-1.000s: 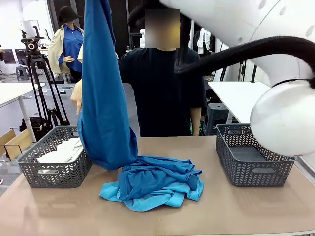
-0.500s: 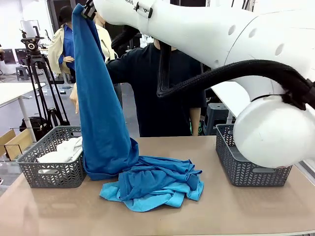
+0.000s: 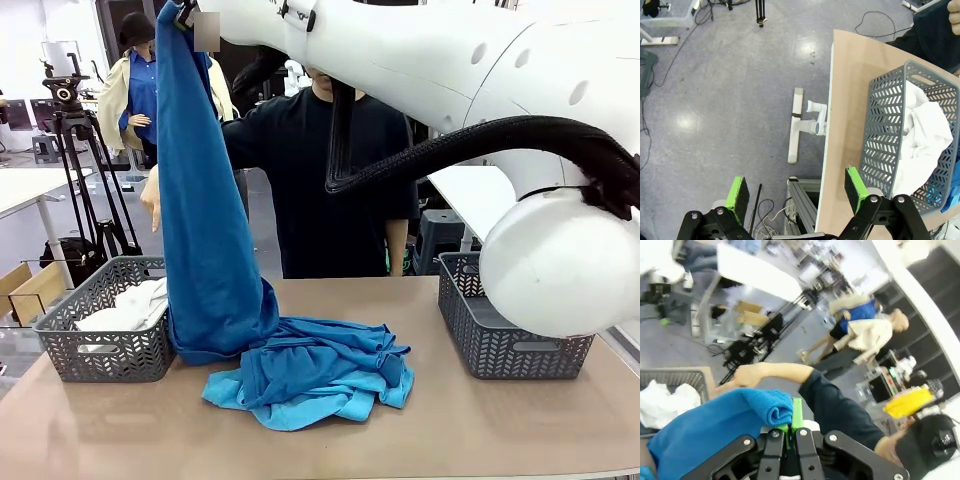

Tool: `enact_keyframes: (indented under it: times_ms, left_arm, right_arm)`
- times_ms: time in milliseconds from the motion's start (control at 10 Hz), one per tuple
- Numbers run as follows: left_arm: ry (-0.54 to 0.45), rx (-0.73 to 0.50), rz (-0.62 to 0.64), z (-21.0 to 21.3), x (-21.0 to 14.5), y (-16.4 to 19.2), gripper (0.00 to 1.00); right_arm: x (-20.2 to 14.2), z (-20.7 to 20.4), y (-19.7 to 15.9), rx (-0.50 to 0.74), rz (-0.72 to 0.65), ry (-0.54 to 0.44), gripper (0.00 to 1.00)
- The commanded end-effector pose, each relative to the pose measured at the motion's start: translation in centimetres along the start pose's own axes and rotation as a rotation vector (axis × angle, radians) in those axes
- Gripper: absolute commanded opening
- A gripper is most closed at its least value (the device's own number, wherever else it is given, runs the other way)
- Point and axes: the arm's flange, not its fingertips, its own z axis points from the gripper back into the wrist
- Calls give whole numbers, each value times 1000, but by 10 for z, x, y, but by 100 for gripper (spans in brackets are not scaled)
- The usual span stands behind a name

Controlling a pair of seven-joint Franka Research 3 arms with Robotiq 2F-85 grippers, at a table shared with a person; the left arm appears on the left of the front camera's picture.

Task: Sort the tops and bottoms.
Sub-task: Sort the clothes according to human instructions.

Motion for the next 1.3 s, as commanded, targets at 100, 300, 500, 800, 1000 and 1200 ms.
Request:
enact_keyframes:
  times_ms: [100,300,500,800,1000,1200]
  left_arm:
    - [5,11,-4,1,-1,1,100]
    - [5,11,-4,1,-1,1,100]
    - [5,11,-4,1,-1,1,100]
    - [5,11,-4,1,-1,1,100]
    - [5,11,-4,1,-1,1,100]
    - [5,11,-4,1,-1,1,100]
  right_arm:
    - [117,-46,-66,-361,-256,18,0]
    - [163,-60,-98,-540,-430,-71,0]
    - [191,-73,-114,-607,-620,-152,0]
    - [231,-134,-76,-613,-651,-39,0]
    - [240,-171,-25,-448,-595,-32,0]
    - [47,-3,66,-512,-625,-33,0]
